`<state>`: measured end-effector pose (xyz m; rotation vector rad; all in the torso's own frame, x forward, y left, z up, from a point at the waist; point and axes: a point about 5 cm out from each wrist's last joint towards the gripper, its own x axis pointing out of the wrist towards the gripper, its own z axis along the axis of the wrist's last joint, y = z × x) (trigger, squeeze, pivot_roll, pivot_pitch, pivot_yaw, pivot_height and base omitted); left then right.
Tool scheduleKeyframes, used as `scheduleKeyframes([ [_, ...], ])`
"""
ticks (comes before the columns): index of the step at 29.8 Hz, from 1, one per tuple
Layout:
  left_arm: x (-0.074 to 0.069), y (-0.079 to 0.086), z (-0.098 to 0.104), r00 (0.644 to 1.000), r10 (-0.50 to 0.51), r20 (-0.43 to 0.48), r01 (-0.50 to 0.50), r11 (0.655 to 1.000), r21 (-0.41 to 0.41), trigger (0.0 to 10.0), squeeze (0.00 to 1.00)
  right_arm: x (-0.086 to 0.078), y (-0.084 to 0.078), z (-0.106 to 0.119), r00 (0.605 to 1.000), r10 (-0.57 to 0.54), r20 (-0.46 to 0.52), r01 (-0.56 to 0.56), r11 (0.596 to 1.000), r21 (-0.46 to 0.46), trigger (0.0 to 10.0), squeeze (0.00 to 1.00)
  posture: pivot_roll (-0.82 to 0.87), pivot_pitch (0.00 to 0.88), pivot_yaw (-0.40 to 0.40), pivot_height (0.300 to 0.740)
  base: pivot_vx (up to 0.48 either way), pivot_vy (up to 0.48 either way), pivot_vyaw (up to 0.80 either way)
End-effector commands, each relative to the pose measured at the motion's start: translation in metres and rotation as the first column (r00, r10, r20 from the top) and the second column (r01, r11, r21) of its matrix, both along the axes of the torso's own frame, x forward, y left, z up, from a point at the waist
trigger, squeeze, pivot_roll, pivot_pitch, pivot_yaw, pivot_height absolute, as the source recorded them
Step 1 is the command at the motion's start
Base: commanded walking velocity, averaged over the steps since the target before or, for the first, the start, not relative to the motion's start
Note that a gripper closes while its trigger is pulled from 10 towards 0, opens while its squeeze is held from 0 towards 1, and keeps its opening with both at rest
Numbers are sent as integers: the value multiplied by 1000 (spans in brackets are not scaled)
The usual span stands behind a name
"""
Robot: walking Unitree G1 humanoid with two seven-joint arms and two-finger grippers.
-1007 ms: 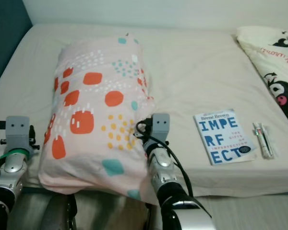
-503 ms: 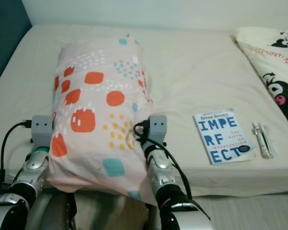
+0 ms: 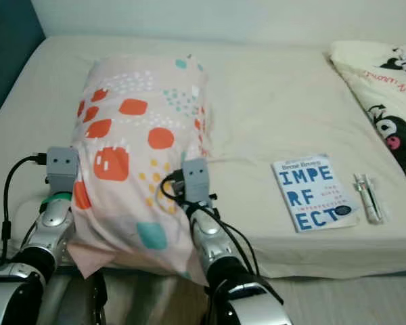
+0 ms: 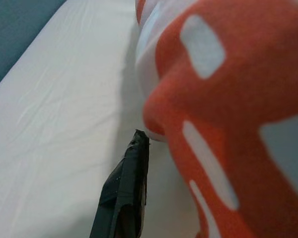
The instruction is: Clean up the room
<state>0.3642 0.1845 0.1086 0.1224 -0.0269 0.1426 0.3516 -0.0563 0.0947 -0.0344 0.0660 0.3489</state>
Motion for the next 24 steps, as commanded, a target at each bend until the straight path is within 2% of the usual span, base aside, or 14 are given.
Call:
scheduleKeyframes([
  [1, 2, -24, 6, 995, -89, 49, 89, 996, 20, 10000, 0, -13, 33, -5, 991, 134, -13, -135, 991, -26, 10000, 0, 29, 57, 5, 546, 0, 0, 0],
  [4, 0, -36, 7, 989, -116, 90, 116, 993, 1, 10000, 0, -17, 43, -1, 987, 161, 18, -161, 986, 31, 10000, 0, 32, 54, 4, 546, 0, 0, 0],
  [5, -1, -42, 11, 984, -123, 130, 127, 991, -28, 10000, 0, -18, 45, 5, 987, 153, 42, -158, 979, 125, 10000, 0, 35, 51, 5, 546, 0, 0, 0],
  [6, -1, -42, 11, 984, -123, 130, 127, 991, -28, 10000, 0, -18, 45, 5, 987, 153, 42, -158, 979, 125, 10000, 0, 35, 51, 5, 546, 0, 0, 0],
  [8, -2, -46, 16, 978, -131, 163, 142, 988, -58, 10000, 0, -16, 43, 11, 990, 130, 56, -140, 965, 222, 10000, 0, 38, 48, 5, 546, 0, 0, 0],
  [12, -4, -51, 20, 964, -171, 201, 191, 978, -82, 10000, 0, -13, 39, 17, 994, 97, 48, -108, 942, 318, 10000, 0, 38, 41, 11, 546, 0, 0, 0],
  [16, -6, -54, 20, 958, -191, 212, 214, 973, -90, 10000, 0, -11, 37, 18, 996, 81, 33, -88, 929, 359, 10000, 0, 39, 39, 14, 546, 0, 0, 0],
  [18, -10, -59, 20, 951, -217, 221, 244, 964, -106, 10000, 0, -8, 34, 23, 998, 56, 19, -58, 905, 421, 10000, 0, 42, 31, 19, 546, 0, 0, 0],
  [24, -12, -61, 26, 942, -228, 248, 263, 958, -117, 10000, 0, -7, 35, 34, 997, 53, 61, -74, 892, 446, 10000, 0, 46, 21, 23, 546, 0, 0, 0],
])
